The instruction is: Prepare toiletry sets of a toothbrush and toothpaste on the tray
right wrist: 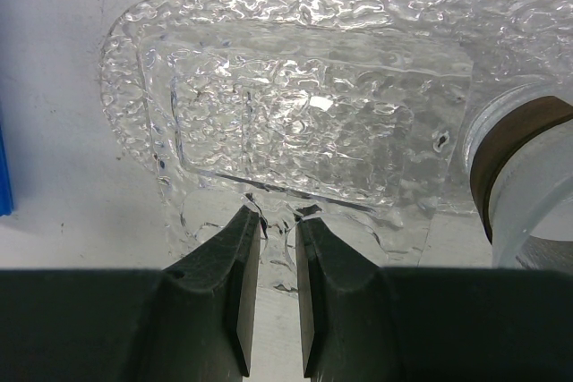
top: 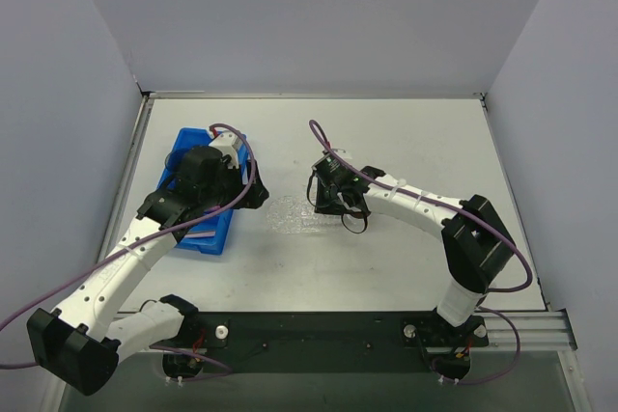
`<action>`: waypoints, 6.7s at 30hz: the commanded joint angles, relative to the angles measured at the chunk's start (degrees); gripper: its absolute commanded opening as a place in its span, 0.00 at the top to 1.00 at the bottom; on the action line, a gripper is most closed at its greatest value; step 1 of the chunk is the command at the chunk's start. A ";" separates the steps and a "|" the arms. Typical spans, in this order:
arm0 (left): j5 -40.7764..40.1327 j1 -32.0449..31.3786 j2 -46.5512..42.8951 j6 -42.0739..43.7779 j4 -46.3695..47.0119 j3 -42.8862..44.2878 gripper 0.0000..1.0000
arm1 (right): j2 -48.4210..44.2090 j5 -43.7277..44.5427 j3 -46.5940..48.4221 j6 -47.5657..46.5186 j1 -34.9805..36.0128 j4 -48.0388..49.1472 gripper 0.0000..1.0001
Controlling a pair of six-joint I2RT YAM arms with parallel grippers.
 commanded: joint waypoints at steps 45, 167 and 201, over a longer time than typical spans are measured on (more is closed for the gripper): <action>0.56 -0.31 -0.31 0.00 1.97 0.14 0.20 | 0.07 3.71 2.80 -2.82 0.95 -2.30 0.53; -12.80 36.51 25.98 -16.10 9.62 10.15 1.00 | -24.72 -13.26 11.42 -22.68 -19.71 -13.73 0.55; 7.58 13.41 15.69 6.14 -9.88 23.16 1.00 | -21.21 -14.84 19.06 -21.19 -9.00 -15.49 0.44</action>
